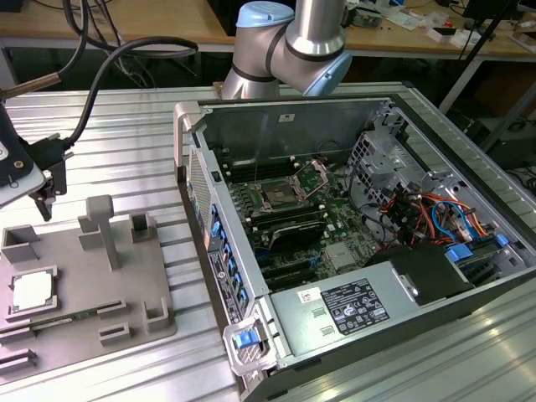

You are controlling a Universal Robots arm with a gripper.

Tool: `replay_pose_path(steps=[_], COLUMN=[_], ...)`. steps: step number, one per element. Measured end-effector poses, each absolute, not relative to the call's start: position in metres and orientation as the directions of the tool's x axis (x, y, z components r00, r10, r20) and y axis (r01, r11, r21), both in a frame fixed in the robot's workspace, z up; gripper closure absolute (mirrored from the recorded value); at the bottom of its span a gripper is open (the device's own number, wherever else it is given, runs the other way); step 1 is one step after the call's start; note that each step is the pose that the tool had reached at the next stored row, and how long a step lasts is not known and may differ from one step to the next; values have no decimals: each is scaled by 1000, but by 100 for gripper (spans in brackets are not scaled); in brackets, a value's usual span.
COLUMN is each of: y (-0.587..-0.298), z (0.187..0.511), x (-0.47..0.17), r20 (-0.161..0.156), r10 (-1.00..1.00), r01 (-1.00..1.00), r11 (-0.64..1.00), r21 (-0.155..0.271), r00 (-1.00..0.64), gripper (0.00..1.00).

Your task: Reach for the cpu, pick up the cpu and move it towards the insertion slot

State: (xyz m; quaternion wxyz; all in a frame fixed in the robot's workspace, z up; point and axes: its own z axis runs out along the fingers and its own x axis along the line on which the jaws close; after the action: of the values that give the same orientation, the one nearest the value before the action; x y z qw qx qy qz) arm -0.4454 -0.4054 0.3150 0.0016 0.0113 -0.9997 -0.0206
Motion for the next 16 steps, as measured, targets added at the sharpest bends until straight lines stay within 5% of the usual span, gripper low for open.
replay_pose_path(steps=[16], y=[-406], z=[305], x=[-446], r20=[3], r10=[-23], r01=[-23], r11=[999], r21=[41], r00=[-1000], gripper=[33])
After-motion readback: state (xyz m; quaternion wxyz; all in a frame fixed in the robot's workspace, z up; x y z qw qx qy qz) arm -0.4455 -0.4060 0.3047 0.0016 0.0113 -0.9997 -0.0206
